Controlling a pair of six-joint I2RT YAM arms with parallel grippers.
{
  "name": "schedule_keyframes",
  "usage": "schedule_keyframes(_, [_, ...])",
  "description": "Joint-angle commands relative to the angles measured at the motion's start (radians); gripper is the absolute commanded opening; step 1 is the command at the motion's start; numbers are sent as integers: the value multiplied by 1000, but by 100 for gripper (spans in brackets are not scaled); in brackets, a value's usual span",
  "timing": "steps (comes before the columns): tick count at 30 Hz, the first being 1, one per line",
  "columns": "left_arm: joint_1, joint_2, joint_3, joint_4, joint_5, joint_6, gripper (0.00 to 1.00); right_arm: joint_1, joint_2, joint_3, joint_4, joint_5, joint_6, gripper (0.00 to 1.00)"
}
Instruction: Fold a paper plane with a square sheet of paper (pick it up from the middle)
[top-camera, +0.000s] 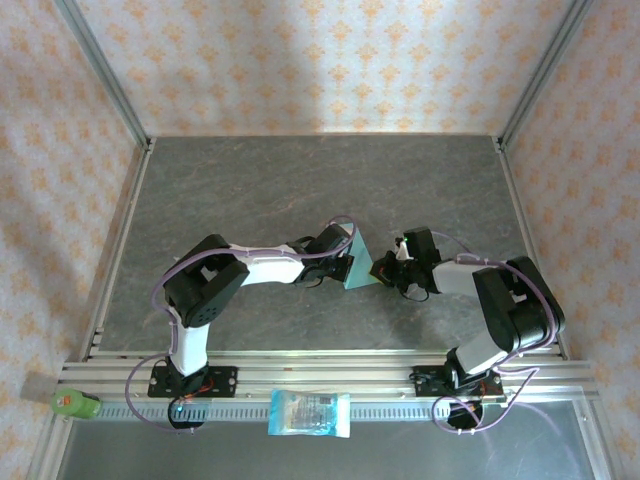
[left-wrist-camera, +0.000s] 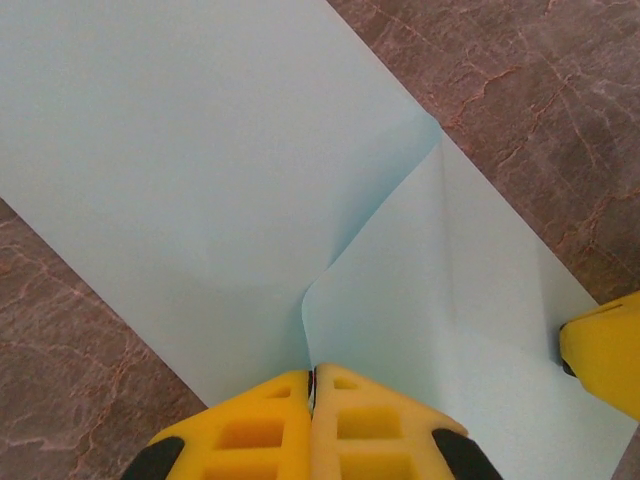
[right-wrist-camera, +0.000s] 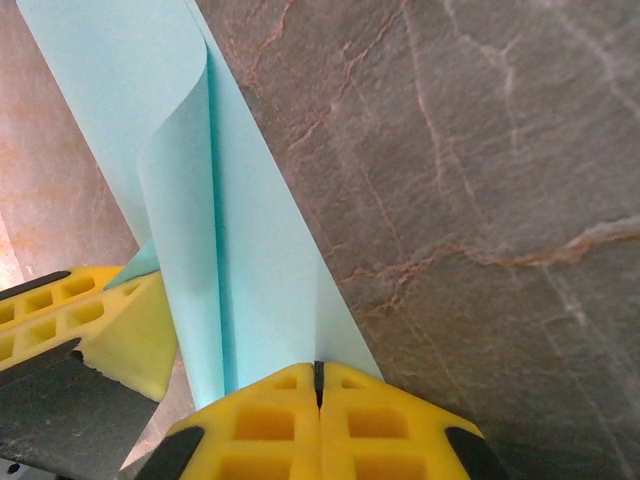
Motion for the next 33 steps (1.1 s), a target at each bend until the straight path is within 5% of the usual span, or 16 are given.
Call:
schedule_keyframes(1, [2, 44, 19, -20, -21, -2, 0, 2, 26, -34, -119, 84, -17, 0])
schedule_keyframes(19, [3, 51, -18, -11, 10, 4, 0, 2, -73, 27, -36, -39, 55, 3])
schedule_keyframes(33, [2, 55, -19, -14, 17, 6, 0, 42, 47, 149, 20, -83, 125, 0])
